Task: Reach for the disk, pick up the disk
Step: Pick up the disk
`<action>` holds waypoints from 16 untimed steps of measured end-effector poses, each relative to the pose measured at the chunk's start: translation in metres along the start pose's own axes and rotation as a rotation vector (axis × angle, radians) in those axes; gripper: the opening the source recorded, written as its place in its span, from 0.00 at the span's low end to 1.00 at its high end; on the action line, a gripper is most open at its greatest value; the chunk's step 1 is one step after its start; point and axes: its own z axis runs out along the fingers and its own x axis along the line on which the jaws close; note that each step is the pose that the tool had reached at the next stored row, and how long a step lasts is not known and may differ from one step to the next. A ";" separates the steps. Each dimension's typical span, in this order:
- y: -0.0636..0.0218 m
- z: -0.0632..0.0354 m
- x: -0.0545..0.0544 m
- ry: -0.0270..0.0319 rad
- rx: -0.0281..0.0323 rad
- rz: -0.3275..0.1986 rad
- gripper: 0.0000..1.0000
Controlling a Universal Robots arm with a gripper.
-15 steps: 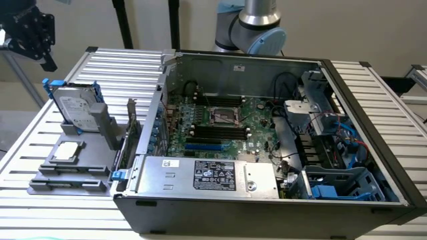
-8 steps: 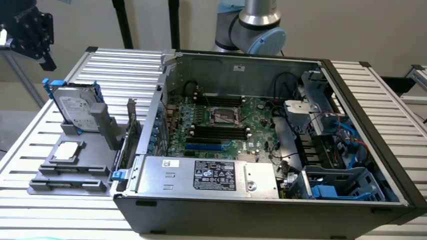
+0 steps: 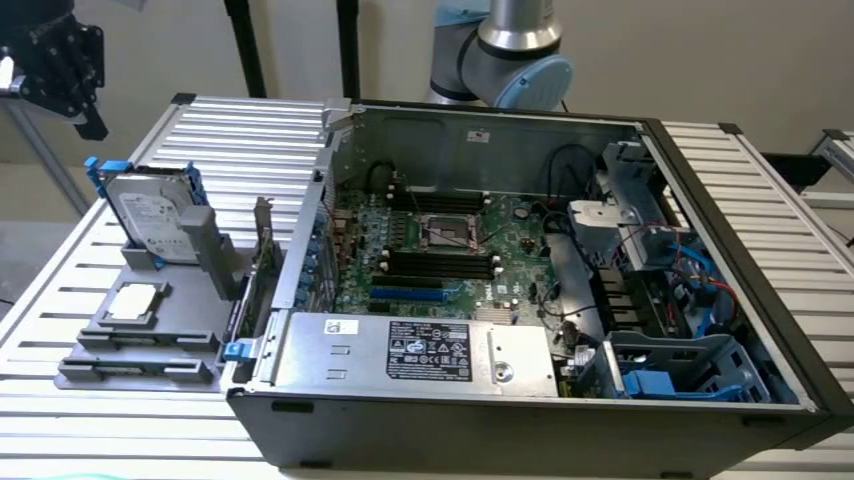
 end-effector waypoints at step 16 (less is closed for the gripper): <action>-0.0005 0.0029 0.000 0.0000 0.0000 0.000 0.59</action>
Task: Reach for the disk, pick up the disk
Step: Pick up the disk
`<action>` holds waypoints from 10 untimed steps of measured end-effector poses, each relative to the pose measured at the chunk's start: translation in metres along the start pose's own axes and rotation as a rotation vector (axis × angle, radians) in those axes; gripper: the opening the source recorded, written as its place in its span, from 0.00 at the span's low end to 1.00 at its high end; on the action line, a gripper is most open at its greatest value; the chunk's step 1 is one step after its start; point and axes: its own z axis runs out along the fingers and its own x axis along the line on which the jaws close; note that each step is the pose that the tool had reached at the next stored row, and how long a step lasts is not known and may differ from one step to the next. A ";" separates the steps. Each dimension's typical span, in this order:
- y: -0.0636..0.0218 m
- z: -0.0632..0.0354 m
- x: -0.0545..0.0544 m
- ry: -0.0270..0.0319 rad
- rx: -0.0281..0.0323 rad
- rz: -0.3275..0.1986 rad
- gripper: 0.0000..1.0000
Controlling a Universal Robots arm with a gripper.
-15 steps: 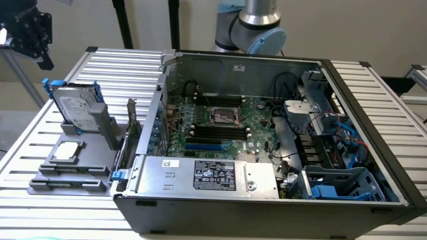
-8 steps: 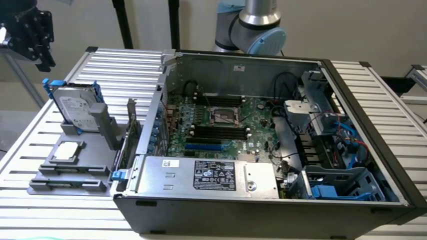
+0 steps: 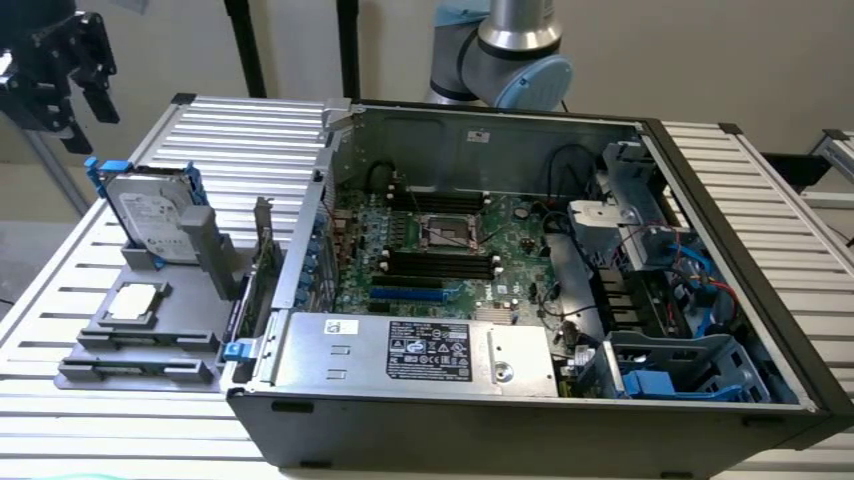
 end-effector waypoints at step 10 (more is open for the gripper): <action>-0.0004 0.0093 0.000 0.0000 0.0000 0.000 0.65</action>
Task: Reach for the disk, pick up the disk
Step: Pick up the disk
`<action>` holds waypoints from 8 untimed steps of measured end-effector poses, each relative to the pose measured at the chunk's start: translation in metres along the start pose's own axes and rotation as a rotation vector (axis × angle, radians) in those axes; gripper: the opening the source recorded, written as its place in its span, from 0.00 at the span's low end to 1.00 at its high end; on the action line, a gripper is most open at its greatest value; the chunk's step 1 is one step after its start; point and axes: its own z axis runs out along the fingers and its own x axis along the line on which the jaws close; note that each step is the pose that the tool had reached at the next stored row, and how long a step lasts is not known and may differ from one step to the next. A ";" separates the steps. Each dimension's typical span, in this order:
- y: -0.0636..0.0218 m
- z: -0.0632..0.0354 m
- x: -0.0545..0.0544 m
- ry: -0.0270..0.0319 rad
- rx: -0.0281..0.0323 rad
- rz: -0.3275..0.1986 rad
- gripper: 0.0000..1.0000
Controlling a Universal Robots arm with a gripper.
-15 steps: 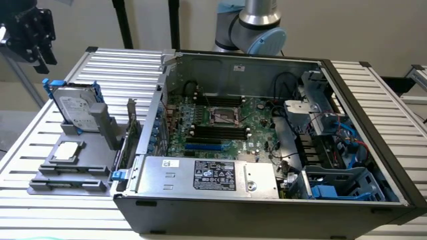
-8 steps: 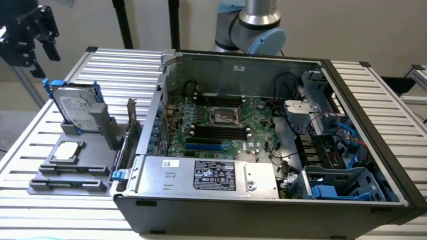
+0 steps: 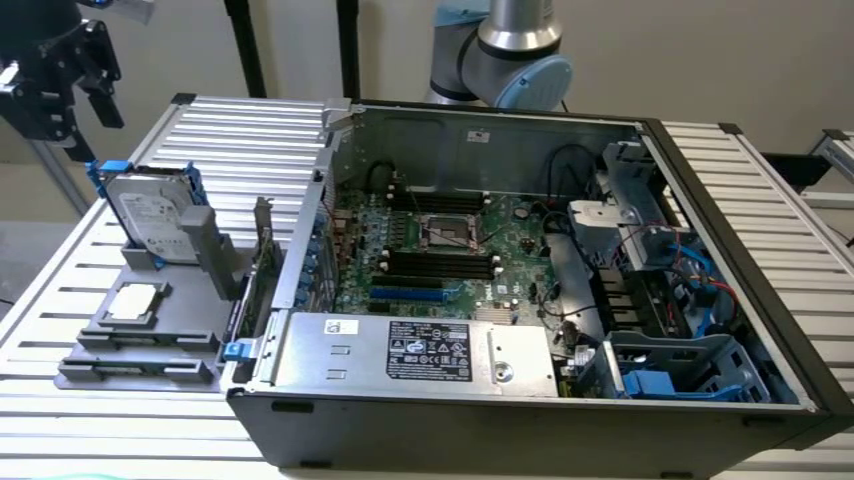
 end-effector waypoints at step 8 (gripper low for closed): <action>-0.0006 0.0093 0.000 0.0000 0.0000 0.000 0.65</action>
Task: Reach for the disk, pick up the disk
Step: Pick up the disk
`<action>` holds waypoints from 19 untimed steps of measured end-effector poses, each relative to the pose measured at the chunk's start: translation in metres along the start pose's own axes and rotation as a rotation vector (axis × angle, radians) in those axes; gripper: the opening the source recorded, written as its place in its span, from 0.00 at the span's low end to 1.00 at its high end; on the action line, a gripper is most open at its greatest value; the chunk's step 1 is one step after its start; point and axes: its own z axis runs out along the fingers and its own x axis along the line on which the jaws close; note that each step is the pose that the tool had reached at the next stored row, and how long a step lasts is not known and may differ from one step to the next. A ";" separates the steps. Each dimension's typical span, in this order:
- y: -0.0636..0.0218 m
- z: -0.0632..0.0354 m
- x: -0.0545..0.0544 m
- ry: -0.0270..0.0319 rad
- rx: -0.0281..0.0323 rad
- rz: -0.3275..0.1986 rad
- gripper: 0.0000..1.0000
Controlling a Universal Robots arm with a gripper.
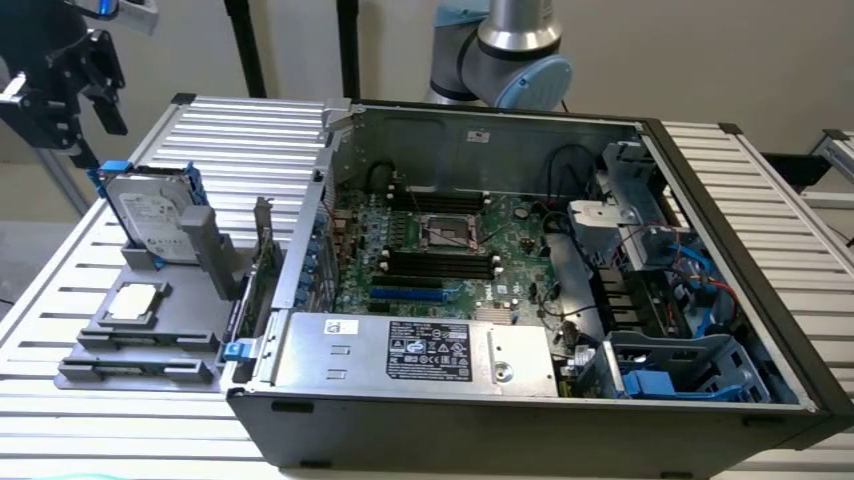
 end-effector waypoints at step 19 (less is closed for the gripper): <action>-0.0023 0.0339 0.002 0.0000 0.0008 0.000 0.65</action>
